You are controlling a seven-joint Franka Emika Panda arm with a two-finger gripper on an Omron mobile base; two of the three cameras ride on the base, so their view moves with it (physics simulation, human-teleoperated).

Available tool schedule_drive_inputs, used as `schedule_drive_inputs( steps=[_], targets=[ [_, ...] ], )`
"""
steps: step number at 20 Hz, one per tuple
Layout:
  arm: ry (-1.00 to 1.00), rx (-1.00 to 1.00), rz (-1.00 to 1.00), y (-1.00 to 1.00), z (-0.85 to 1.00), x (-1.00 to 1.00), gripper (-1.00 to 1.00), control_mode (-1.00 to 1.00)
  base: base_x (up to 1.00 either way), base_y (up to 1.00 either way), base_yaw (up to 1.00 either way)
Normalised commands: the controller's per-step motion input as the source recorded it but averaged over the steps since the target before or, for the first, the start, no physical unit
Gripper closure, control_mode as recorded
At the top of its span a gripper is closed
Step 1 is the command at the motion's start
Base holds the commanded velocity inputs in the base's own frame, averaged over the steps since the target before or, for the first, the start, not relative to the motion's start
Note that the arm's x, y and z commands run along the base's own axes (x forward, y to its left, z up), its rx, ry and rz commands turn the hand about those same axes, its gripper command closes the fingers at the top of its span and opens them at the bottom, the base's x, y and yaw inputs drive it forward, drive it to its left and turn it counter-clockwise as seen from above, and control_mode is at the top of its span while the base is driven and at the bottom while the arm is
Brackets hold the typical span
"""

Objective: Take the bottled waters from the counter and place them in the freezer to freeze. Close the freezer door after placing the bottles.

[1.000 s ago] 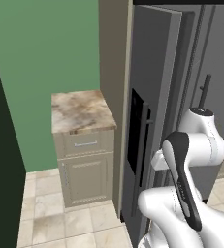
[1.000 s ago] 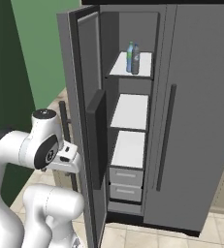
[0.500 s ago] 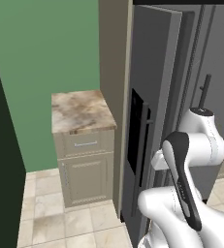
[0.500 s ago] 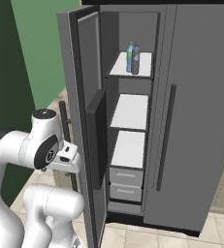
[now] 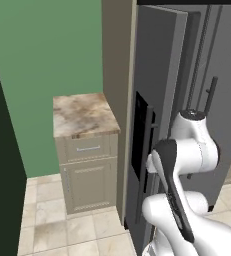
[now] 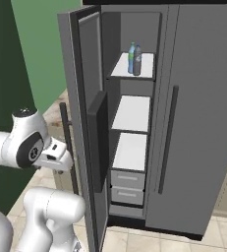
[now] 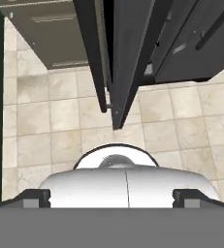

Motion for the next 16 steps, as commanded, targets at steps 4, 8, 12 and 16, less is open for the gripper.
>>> schedule_drive_inputs(
  steps=[4, 8, 12, 16],
  targets=[
    [-0.13, -0.23, -0.29, 0.55, 0.05, 0.38, -1.00, -1.00, 0.00, 0.00, 0.00],
    [-0.16, -0.28, -0.36, 0.52, 0.00, 0.52, -1.00, -1.00, 0.00, 0.00, 0.00],
    [-0.04, -0.22, -0.52, 0.06, -0.03, 0.49, -1.00, -1.00, 0.00, 0.00, 0.00],
    [-0.04, -0.17, -0.52, 0.00, 0.00, 0.40, -1.00, -1.00, 0.00, 0.00, 0.00]
  ],
)
